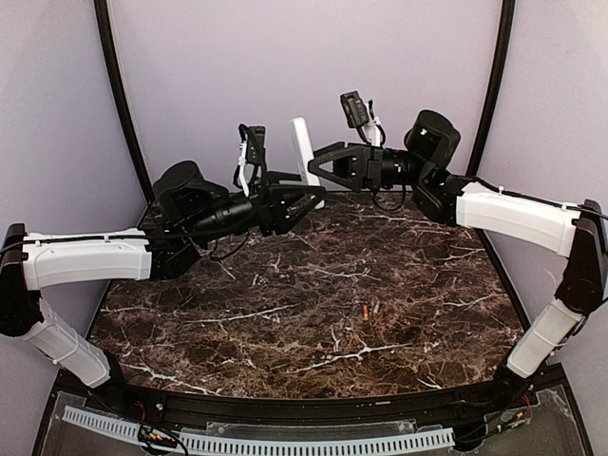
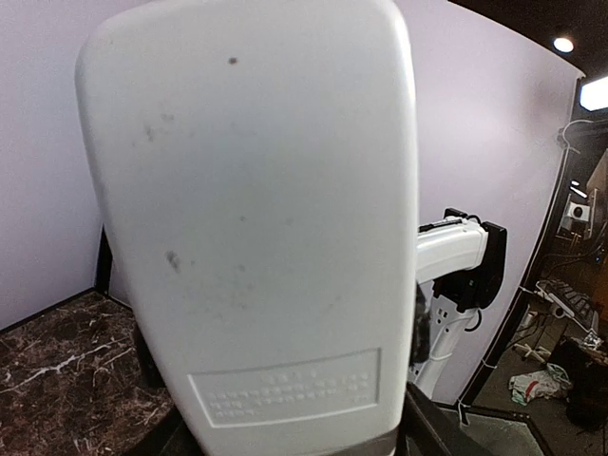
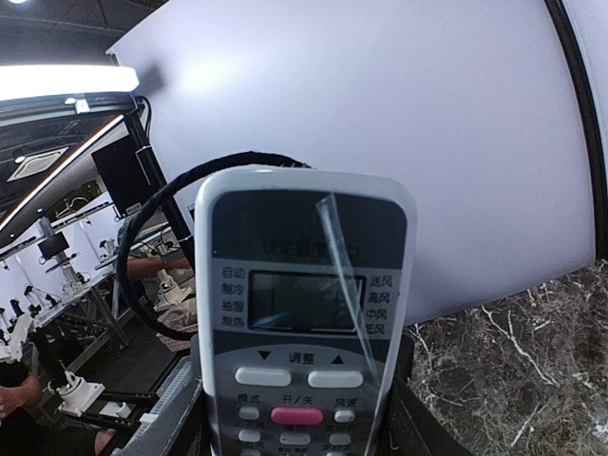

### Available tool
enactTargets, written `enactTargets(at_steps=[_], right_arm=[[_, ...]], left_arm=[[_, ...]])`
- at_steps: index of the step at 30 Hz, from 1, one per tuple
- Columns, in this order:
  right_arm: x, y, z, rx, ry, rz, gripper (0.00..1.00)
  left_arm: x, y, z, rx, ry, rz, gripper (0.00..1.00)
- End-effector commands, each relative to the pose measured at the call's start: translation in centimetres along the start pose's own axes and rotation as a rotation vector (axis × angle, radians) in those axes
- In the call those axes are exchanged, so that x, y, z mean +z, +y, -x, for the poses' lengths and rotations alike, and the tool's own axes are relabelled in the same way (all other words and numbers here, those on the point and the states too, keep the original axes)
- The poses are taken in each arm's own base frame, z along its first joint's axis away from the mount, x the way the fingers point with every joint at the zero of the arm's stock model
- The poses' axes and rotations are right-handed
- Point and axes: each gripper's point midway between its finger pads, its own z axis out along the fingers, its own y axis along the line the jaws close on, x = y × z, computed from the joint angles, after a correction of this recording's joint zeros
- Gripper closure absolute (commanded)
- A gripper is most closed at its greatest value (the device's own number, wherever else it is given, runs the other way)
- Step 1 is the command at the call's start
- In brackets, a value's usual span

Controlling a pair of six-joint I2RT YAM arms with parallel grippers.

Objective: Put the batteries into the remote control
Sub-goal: Pass from the right arm to the left, then pass from the left arm to the right

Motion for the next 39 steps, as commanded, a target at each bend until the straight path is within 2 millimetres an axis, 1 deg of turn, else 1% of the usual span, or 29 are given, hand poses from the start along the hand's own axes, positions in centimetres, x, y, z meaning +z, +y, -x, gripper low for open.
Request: enactTargets(at_steps=[1, 3, 4, 5, 6, 7, 8, 9, 10, 11, 12, 13, 14, 15, 16, 18, 19, 22, 26, 31, 36, 39], right_arm=[[0.3, 0.8, 0.1, -0.027, -0.012, 0.022, 0.59], [0.2, 0.8, 0.1, -0.026, -0.009, 0.011, 0.49], [0.1, 0.7, 0.1, -0.024, -0.006, 0.0, 0.45], [0.0, 0.6, 0.2, -0.023, -0.004, -0.013, 0.38], [-0.1, 0.4, 0.0, -0.016, 0.004, -0.028, 0.29], [-0.2, 0.2, 0.0, -0.006, 0.008, -0.048, 0.21], [-0.4, 0.0, -0.1, 0.004, 0.016, -0.07, 0.14], [-0.6, -0.1, -0.1, 0.013, 0.024, -0.093, 0.07], [-0.9, -0.4, -0.3, 0.025, 0.034, -0.123, 0.02], [-1.1, -0.7, -0.5, 0.034, 0.045, -0.159, 0.02], [-1.5, -0.9, -0.6, 0.041, 0.057, -0.2, 0.01], [-2.0, -1.1, -0.7, 0.042, 0.067, -0.243, 0.01], [-2.6, -1.7, -0.8, 0.05, 0.078, -0.312, 0.01], [-3.0, -2.1, -1.1, 0.058, 0.098, -0.366, 0.02], [-3.4, -2.3, -0.9, 0.059, 0.111, -0.411, 0.02], [-4.3, -2.9, -1.3, 0.087, 0.143, -0.496, 0.04], [-4.5, -3.2, -1.6, 0.102, 0.162, -0.522, 0.05], [-4.8, -3.4, -2.3, 0.146, 0.208, -0.549, 0.06], [-4.5, -3.7, -3.4, 0.187, 0.264, -0.571, 0.08], [-4.5, -4.7, -4.8, 0.233, 0.33, -0.62, 0.11], [-4.7, -5.5, -5.7, 0.254, 0.36, -0.654, 0.14], [-4.6, -5.8, -6.0, 0.266, 0.366, -0.661, 0.16]], left_arm=[[0.1, -0.2, 1.3, 0.028, -0.036, 0.014, 0.38], [0.0, 0.2, 0.9, 0.037, -0.015, 0.039, 0.46], [-0.1, 0.4, 0.8, 0.054, -0.009, 0.052, 0.48], [-0.3, 0.6, 0.5, 0.07, 0.012, 0.068, 0.52], [-0.4, 0.8, 0.7, 0.08, 0.015, 0.086, 0.54], [-0.6, 1.1, 0.0, 0.095, 0.047, 0.107, 0.58], [-0.8, 1.3, 0.2, 0.107, 0.051, 0.128, 0.6], [-1.0, 1.7, -0.5, 0.125, 0.085, 0.148, 0.61], [-1.3, 1.9, -0.3, 0.14, 0.09, 0.17, 0.61], [-1.6, 2.2, -0.9, 0.161, 0.125, 0.191, 0.61], [-2.0, 2.5, -0.6, 0.178, 0.128, 0.221, 0.61], [-2.4, 3.2, -1.3, 0.203, 0.164, 0.26, 0.61], [-2.7, 3.3, -1.2, 0.217, 0.173, 0.275, 0.61], [-3.2, 3.9, -1.9, 0.239, 0.212, 0.308, 0.61], [-3.4, 4.0, -1.8, 0.253, 0.222, 0.321, 0.61], [-4.1, 4.9, -3.1, 0.275, 0.298, 0.368, 0.61], [-4.3, 5.3, -3.2, 0.296, 0.311, 0.387, 0.61], [-4.8, 5.9, -3.9, 0.325, 0.365, 0.415, 0.62], [-5.0, 6.4, -4.6, 0.343, 0.419, 0.427, 0.62], [-5.0, 7.3, -5.8, 0.377, 0.495, 0.458, 0.62], [-5.0, 8.2, -7.8, 0.398, 0.584, 0.489, 0.62], [-4.8, 8.6, -8.3, 0.425, 0.627, 0.513, 0.63]])
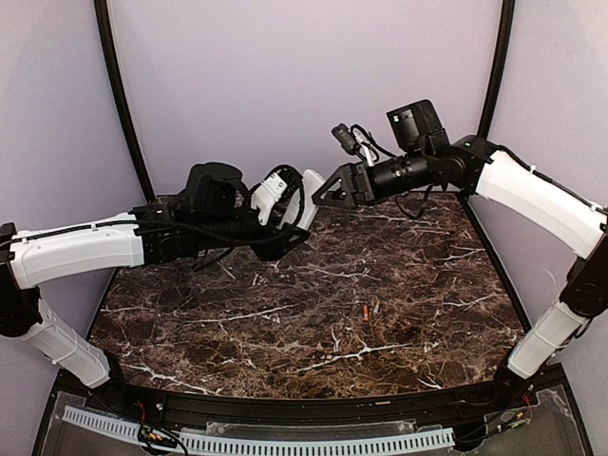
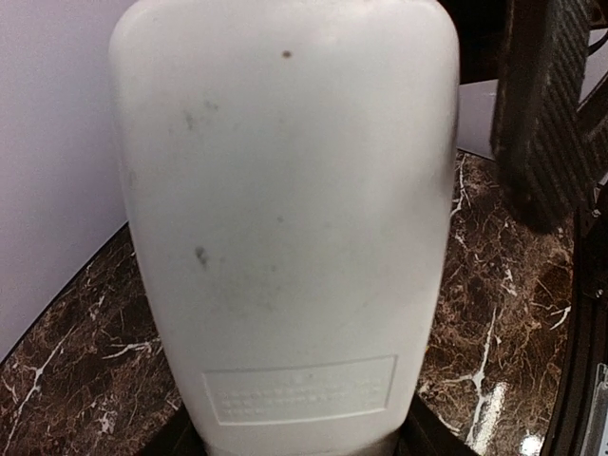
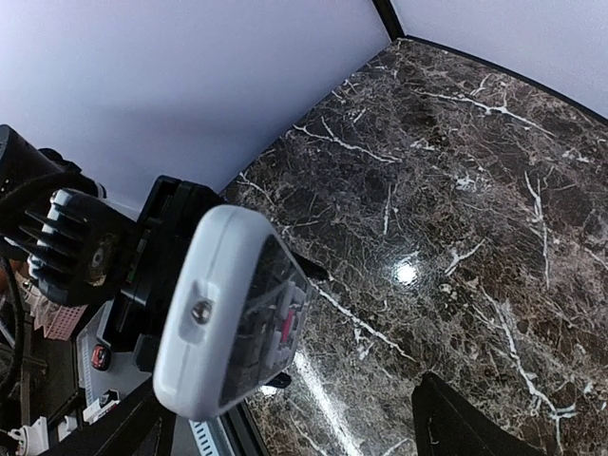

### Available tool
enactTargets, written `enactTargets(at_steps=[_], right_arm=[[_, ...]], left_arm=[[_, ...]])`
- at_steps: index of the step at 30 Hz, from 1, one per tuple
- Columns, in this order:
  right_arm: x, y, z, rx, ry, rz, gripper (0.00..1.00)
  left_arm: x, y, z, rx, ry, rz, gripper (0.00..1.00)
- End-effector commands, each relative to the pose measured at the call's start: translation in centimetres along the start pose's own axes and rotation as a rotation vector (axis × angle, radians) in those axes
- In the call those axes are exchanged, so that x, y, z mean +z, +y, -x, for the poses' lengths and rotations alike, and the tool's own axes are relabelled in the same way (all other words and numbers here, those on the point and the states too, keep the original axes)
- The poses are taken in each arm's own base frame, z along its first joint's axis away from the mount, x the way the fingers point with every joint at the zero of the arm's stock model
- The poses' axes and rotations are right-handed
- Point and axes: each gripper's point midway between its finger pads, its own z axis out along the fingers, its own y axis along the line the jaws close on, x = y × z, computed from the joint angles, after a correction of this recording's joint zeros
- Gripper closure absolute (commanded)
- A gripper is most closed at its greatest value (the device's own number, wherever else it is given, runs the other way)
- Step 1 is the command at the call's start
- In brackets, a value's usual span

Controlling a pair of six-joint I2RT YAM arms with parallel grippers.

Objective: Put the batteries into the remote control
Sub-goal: Pass from the left arm to the right

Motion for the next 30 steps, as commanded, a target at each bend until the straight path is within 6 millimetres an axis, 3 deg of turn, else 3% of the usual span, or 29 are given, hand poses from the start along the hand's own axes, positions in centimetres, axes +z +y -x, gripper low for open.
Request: enactTargets(at_steps=[1, 15, 25, 30], right_arm=[[0.4, -0.1, 0.1, -0.003, 0.014, -0.023, 0.17], [2.4, -0.4, -1.8, 0.03, 0.074, 0.042, 0.49], [3.1, -1.2, -3.9, 0.066, 0.132, 0.045, 0.55], [3.1, -1.2, -4.1, 0.063, 0.14, 0.045, 0.68]], left_arm=[[0.8, -0.1, -1.0, 0.076, 0.082, 0.041, 0.63], [1.9, -2.2, -0.8, 0.155, 0.083, -0.02, 0.65], [2.2, -1.6, -1.6, 0.176, 0.119, 0.016, 0.66], [2.5, -1.8, -1.8, 0.184, 0.129, 0.004, 0.66]])
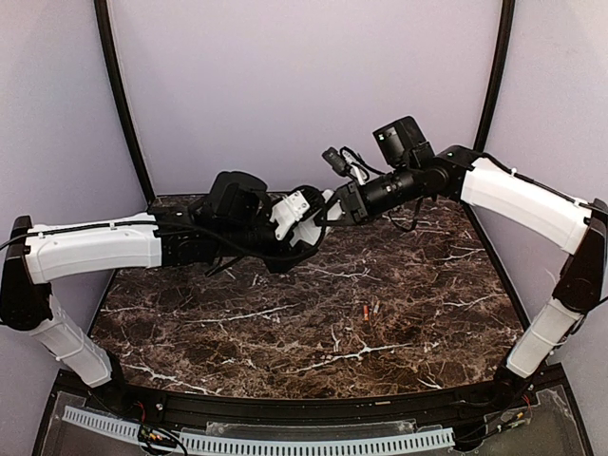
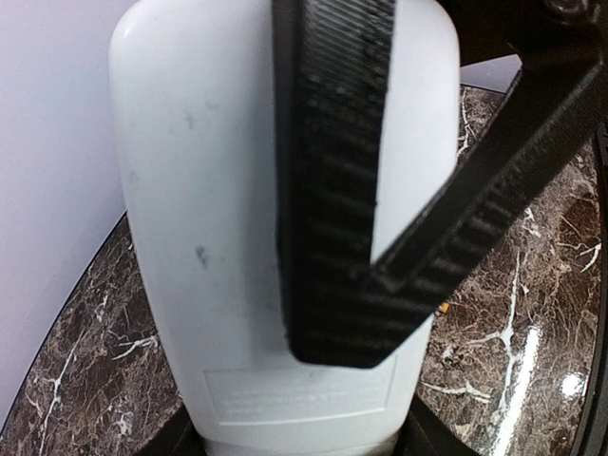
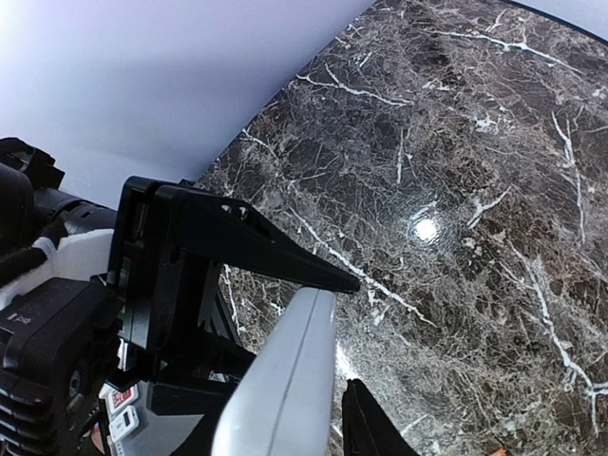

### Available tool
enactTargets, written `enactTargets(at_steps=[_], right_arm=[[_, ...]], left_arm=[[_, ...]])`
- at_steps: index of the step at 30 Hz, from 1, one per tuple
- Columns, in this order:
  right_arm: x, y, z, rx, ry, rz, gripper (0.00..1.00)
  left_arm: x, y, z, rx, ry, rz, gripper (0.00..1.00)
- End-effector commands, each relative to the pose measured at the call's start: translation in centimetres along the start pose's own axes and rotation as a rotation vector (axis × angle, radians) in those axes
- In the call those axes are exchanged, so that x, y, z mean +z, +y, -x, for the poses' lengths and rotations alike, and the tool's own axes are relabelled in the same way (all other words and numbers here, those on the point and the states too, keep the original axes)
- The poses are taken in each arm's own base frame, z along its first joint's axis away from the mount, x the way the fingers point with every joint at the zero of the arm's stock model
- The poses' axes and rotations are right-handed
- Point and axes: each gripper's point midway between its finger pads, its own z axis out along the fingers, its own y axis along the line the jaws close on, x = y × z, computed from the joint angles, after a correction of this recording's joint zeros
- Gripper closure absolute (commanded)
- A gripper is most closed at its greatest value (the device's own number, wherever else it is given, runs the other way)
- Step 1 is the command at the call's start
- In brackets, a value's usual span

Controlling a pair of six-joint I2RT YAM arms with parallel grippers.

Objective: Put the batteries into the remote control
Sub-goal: Pass from the left arm to the right, then remove the battery cover from the remote control.

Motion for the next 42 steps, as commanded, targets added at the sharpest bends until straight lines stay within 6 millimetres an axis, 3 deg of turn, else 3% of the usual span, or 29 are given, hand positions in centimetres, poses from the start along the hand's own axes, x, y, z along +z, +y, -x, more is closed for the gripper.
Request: enactTargets(at_steps=[1, 6, 11, 13, 18, 27, 28, 31, 42], right_arm=[[0.6, 0.2, -0.4, -0.011, 0.018, 0.017, 0.71], [0.6, 0.7, -0.3, -0.018, 0.012, 0.045, 0.83], [-0.4, 0.6, 0.3, -0.015, -0.027, 0.063, 0.94], [-1.6, 0.7, 1.1, -0.022, -0.079, 0.087, 0.97], [-4.2, 0.2, 2.1, -0.025, -0.208, 0.106, 1.0], [-6.1, -1.4, 1.1, 0.009, -0.376, 0.135, 1.0], [-6.0, -1.5, 0.9, 0.014, -0.387, 0.145, 1.0], [-5.7, -1.7, 0.2, 0.039, -0.421, 0.183, 1.0], [-4.8, -2.2, -0.7, 0.07, -0.471, 0.237, 1.0]], left_arm=[[-0.1, -0.2, 0.7, 0.027, 0.001, -0.009, 0.67], [-0.1, -0.5, 0.4, 0.042, 0.016, -0.024, 0.61], [-1.0, -0.4, 1.2, 0.0, -0.001, -0.032, 0.24], [-1.5, -0.5, 1.6, -0.021, -0.019, -0.039, 0.14], [-3.5, 0.1, 3.3, -0.118, -0.124, -0.063, 0.03], [-5.3, 4.6, 2.4, -0.546, -0.297, -0.075, 0.01], [-5.2, 4.2, 1.7, -0.58, -0.295, -0.103, 0.01], [-5.3, 3.4, 2.5, -0.621, -0.372, -0.184, 0.01], [-1.1, 1.7, 1.4, -0.843, -0.315, -0.298, 0.19]])
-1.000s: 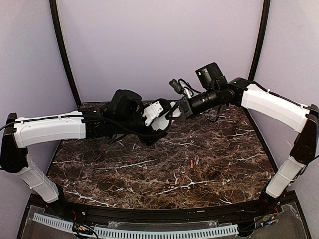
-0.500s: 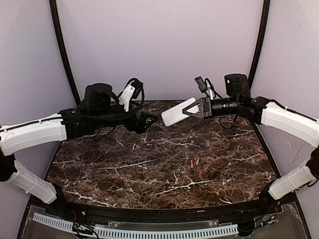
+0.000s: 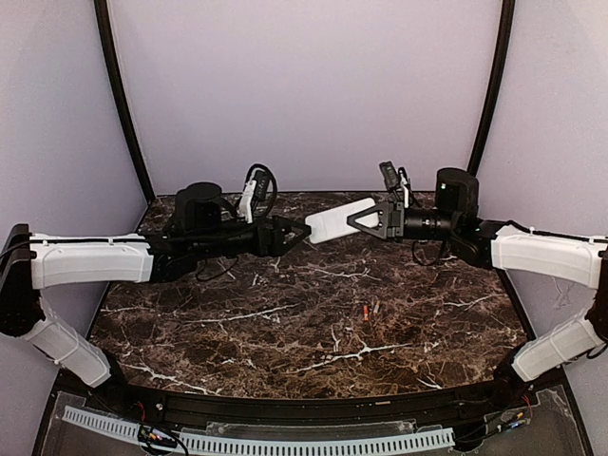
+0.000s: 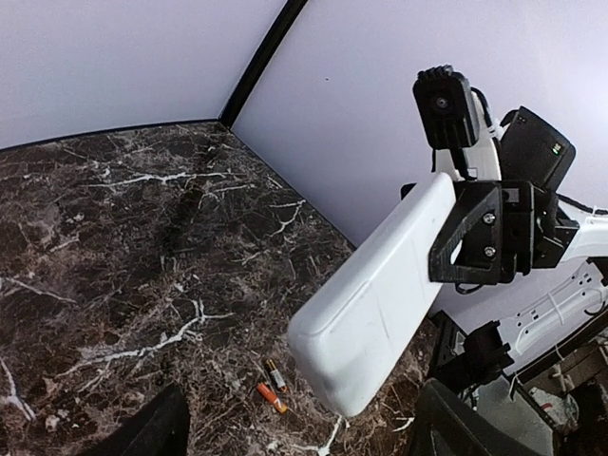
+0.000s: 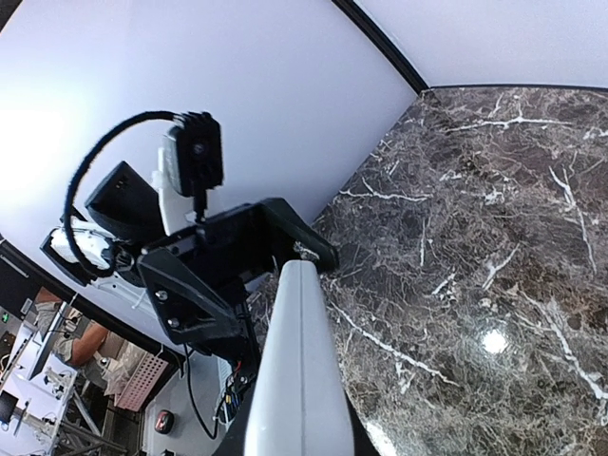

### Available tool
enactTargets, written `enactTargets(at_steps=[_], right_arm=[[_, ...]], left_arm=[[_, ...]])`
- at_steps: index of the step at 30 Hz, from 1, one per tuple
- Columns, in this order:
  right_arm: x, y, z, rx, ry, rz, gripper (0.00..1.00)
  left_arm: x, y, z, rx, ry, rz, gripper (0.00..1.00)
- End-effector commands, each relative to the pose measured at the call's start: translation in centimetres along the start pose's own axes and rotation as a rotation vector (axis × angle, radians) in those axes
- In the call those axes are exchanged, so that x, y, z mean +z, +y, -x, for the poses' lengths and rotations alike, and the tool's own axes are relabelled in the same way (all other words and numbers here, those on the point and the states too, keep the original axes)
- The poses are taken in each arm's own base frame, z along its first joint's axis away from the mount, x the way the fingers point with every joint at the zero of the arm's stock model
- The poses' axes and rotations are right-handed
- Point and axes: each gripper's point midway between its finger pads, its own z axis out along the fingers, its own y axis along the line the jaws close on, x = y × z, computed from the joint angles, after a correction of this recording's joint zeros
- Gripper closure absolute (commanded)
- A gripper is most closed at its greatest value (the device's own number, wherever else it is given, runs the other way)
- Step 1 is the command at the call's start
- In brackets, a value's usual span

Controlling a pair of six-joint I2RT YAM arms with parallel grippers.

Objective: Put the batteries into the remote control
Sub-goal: Remove the battery cover from the remote control.

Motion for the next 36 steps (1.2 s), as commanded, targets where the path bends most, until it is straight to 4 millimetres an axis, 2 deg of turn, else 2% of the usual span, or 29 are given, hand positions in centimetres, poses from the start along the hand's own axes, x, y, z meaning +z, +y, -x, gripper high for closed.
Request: enactTargets(at_steps=[1, 17, 21, 24, 36], right_arm=[[0.1, 1.8, 1.3, -0.048, -0.063, 0.073, 1.0], [1.6, 1.5, 0.3, -0.05, -0.023, 0.063, 1.0], [1.5, 1.7, 0.3, -0.058, -0.023, 0.067, 1.0], [1.4, 2.0, 0.5, -0.065, -0.025, 0.08, 1.0], [0.2, 2.9, 0.8, -0.049, -0.048, 0.154, 1.0]], left_arm=[[1.0, -0.7, 0.0, -0.092, -0.005, -0.046, 0.21], [3.0, -0.3, 0.0, -0.143, -0.003, -0.027, 0.41], [3.0, 0.2, 0.0, -0.152, -0.013, -0.006, 0.52], [2.8, 0.7, -0.1, -0.157, -0.014, 0.016, 0.65], [2.2, 0.5, -0.2, -0.157, -0.019, -0.016, 0.83]])
